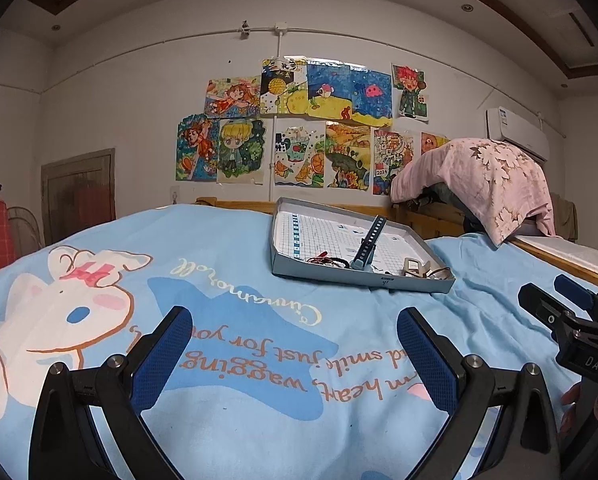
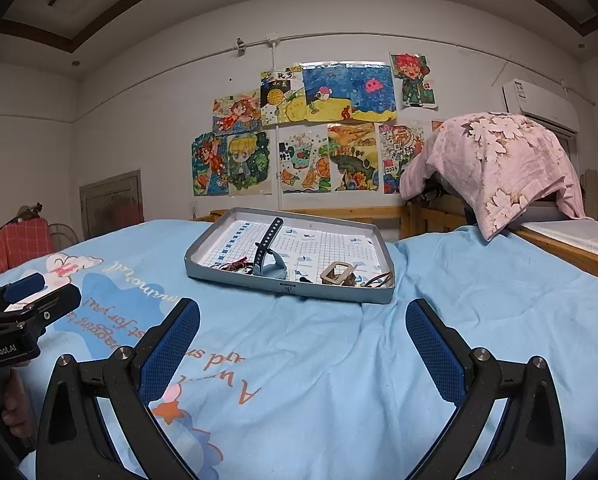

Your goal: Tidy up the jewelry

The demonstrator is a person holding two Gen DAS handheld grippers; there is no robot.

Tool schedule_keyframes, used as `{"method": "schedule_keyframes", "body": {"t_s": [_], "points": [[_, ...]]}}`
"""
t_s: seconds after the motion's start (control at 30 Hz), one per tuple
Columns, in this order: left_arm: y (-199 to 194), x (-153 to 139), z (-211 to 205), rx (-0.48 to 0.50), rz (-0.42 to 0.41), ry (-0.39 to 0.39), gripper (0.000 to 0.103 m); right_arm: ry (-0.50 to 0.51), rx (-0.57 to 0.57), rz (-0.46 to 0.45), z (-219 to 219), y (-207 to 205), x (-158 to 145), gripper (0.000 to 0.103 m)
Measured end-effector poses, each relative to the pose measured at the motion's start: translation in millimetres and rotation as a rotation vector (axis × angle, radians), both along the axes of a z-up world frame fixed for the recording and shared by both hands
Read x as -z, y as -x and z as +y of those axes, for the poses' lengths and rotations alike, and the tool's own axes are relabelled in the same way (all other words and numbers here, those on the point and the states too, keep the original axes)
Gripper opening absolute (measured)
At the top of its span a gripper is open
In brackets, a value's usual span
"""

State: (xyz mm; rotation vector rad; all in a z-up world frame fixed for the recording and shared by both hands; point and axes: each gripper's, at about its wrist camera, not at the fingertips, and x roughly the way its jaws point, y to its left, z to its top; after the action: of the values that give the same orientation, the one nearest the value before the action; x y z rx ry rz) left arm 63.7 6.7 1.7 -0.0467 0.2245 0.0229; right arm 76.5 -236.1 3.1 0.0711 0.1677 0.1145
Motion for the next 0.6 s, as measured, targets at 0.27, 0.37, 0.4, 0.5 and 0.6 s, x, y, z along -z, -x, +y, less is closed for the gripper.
{"method": "schedule_keyframes", "body": {"t_s": [0.27,0.37,0.4,0.5,0.6], "points": [[-0.2,0.1,0.9,0.001,-0.002,-0.004,0.103,0.011,-0.001,0.003,3.2,-0.6,-0.7,0.102],[-0.3,-0.2,0.2,0.0,-0.001,-0.004,0.103,0.011,-0.001,0.003,3.5,-0.8,-0.7,0.102],[-0.1,0.1,0.9,0.0,-0.002,-0.004,0.103,0.01,-0.001,0.003,3.3,-0.7,-0.7,0.102],[-0.2,-0.1,-0.1,0.0,-0.001,-0.003,0.103,0.009,-0.001,0.003,3.0,-0.7,-0.7,0.102],[0.0,0.1,0.5,0.0,-0.001,-0.004,0.103,0.008,0.0,0.004,3.2,-0.6,-0.7,0.102]]}}
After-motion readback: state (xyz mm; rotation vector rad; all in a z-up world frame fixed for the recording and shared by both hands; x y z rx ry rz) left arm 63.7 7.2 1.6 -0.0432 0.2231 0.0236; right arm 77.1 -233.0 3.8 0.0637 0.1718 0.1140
